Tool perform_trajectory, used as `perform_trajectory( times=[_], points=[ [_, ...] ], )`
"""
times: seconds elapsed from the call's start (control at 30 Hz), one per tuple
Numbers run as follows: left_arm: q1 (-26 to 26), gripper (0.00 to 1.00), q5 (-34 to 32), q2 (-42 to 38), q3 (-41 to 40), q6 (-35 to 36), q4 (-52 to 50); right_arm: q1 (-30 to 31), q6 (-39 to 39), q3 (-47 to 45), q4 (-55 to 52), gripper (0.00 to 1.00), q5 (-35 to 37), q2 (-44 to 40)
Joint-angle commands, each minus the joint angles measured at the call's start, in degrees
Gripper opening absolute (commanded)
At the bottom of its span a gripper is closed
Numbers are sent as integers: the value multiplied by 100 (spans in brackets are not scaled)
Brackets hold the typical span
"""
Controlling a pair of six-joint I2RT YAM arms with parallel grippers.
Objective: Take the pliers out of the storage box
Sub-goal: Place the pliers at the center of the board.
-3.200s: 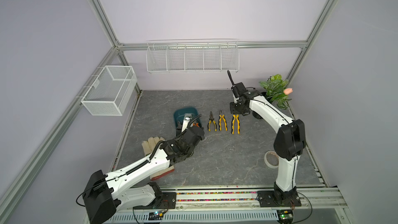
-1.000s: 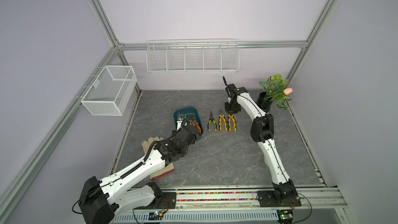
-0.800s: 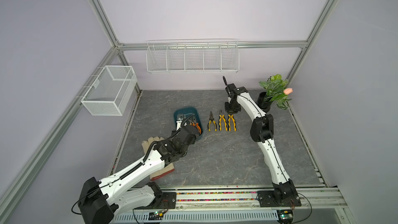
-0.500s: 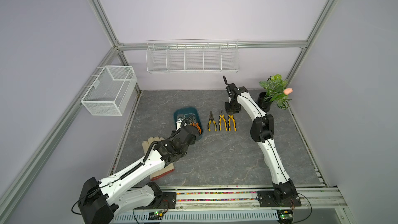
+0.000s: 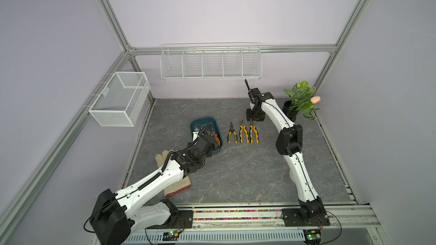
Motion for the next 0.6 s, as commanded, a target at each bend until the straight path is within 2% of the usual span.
perform_trajectory(
  times=[0.0,0.23,0.43,0.47,0.57],
  points=[
    [421,59,572,274,291,63,-148,210,-94,-1022,499,60,-42,-1475],
    [885,59,925,1377,1191,414,-378,419,312,-4344,2276,58,-140,-4183],
    [902,59,1237,2535,2208,333,-873,594,444,-5615,2428,58,-346,-5226],
    [899,57,1293,2728,2405,261,-1087,609,458,-5821,2464,58,-361,-5338],
    [901,42,1459,3245,2844,139,-1518,621,489,-6467,2736,58,-349,-5712]
  ],
)
